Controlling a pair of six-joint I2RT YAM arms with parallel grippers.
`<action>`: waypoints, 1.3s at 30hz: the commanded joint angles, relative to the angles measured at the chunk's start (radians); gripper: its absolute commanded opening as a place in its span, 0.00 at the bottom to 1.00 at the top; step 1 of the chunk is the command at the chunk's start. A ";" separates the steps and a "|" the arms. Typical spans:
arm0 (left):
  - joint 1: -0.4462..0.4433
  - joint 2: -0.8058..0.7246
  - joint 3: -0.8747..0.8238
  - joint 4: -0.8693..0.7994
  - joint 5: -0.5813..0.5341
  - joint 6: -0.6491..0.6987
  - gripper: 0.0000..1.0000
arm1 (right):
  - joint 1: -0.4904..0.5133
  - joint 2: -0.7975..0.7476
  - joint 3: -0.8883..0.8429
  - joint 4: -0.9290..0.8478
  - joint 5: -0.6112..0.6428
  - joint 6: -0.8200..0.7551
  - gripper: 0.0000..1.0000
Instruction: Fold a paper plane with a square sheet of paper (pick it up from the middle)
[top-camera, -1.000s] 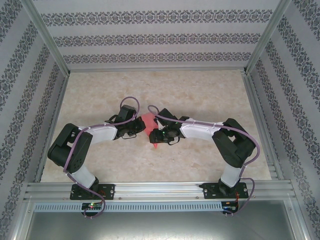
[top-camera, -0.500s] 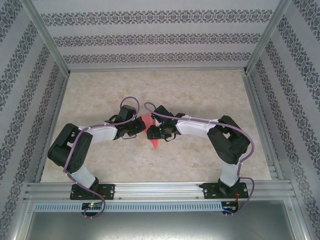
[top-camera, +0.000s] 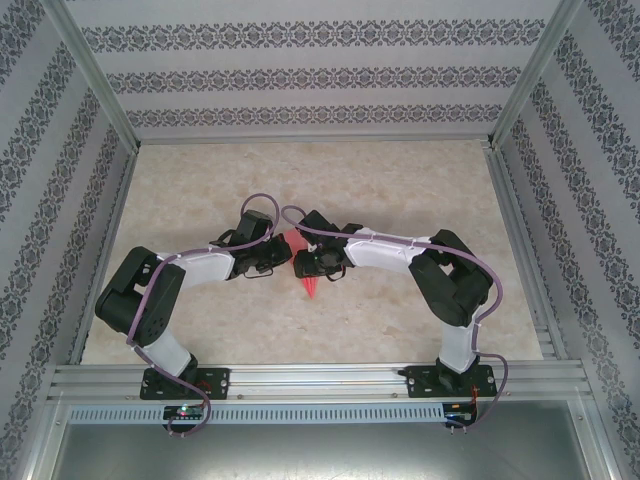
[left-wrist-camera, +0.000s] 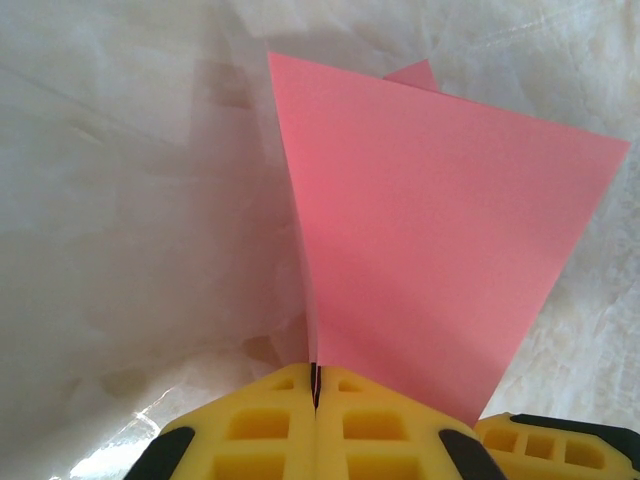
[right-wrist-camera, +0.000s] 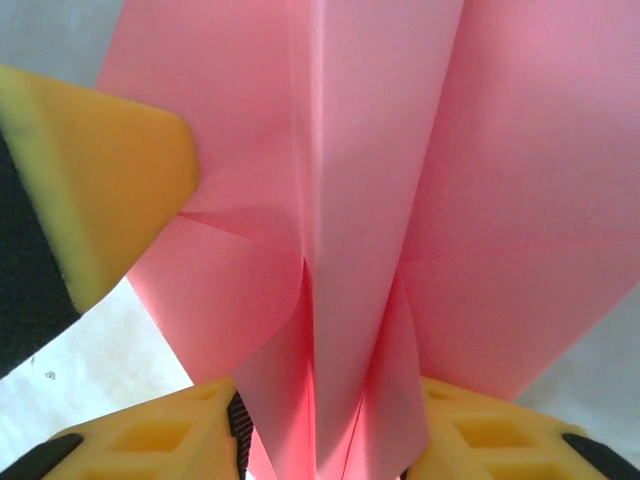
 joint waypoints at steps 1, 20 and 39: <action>0.012 -0.018 -0.006 0.016 0.001 -0.011 0.03 | 0.012 0.027 0.035 -0.056 0.073 -0.005 0.39; 0.014 -0.069 0.002 -0.054 -0.044 -0.016 0.29 | 0.010 0.052 0.055 -0.065 0.076 0.016 0.23; 0.049 -0.263 0.017 -0.375 -0.343 0.004 1.00 | -0.053 0.026 0.069 -0.188 0.235 -0.047 0.19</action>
